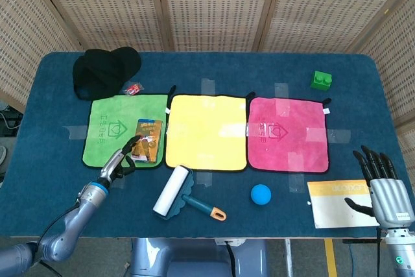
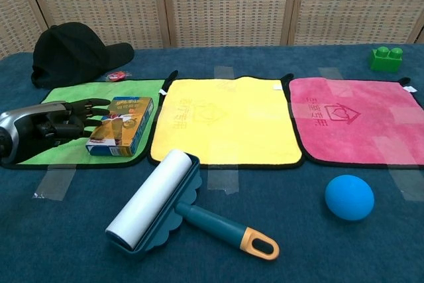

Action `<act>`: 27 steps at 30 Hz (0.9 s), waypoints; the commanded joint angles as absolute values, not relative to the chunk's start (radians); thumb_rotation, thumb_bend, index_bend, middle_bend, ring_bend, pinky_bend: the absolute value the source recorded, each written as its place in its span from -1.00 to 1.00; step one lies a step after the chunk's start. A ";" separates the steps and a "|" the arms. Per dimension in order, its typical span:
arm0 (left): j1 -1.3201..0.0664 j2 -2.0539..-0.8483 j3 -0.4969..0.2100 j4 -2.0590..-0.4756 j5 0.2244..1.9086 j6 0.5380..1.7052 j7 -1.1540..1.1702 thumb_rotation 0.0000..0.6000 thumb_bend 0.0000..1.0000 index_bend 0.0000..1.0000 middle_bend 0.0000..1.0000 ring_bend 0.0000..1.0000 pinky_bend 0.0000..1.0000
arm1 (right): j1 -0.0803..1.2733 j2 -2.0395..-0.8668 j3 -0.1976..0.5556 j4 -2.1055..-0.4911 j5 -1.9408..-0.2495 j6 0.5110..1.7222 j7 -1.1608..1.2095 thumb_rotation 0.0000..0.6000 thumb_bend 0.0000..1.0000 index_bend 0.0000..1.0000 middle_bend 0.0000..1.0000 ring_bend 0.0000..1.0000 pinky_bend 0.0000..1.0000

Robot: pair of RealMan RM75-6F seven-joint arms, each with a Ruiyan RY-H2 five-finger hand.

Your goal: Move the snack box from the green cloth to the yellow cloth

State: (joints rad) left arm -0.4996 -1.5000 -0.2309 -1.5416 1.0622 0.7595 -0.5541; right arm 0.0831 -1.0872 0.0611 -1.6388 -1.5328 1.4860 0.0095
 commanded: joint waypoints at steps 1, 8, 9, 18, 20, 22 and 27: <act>-0.506 -1.517 -0.244 -1.529 1.052 0.759 -0.561 1.00 1.00 -1.00 -1.00 -1.00 -1.00 | 0.084 -1.088 0.061 -1.638 -1.531 1.484 0.009 1.00 -1.00 -1.00 -1.00 -1.00 -1.00; -0.547 -1.557 -0.262 -1.497 1.033 0.741 -0.524 1.00 1.00 -1.00 -1.00 -1.00 -1.00 | 0.087 -1.089 0.061 -1.636 -1.525 1.476 0.008 1.00 -1.00 -1.00 -1.00 -1.00 -1.00; -0.561 -1.561 -0.273 -1.498 1.033 0.737 -0.513 1.00 1.00 -1.00 -1.00 -1.00 -1.00 | 0.087 -1.089 0.062 -1.635 -1.521 1.474 0.009 1.00 -1.00 -1.00 -1.00 -1.00 -1.00; -0.632 -1.585 -0.282 -1.489 0.977 0.691 -0.422 1.00 1.00 -1.00 -1.00 -1.00 -1.00 | 0.090 -1.089 0.063 -1.631 -1.514 1.466 0.014 1.00 -1.00 -1.00 -1.00 -1.00 -1.00; -0.640 -1.592 -0.284 -1.492 0.977 0.693 -0.412 1.00 1.00 -1.00 -1.00 -1.00 -1.00 | 0.090 -1.089 0.063 -1.631 -1.514 1.466 0.014 1.00 -1.00 -1.00 -1.00 -1.00 -1.00; -0.651 -1.600 -0.290 -1.495 0.974 0.696 -0.399 1.00 1.00 -1.00 -1.00 -1.00 -1.00 | 0.090 -1.089 0.063 -1.630 -1.512 1.464 0.016 1.00 -1.00 -1.00 -1.00 -1.00 -1.00; -0.687 -1.616 -0.298 -1.493 0.940 0.694 -0.348 1.00 1.00 -1.00 -1.00 -1.00 -1.00 | 0.092 -1.088 0.064 -1.626 -1.507 1.459 0.022 1.00 -1.00 -1.00 -1.00 -1.00 -1.00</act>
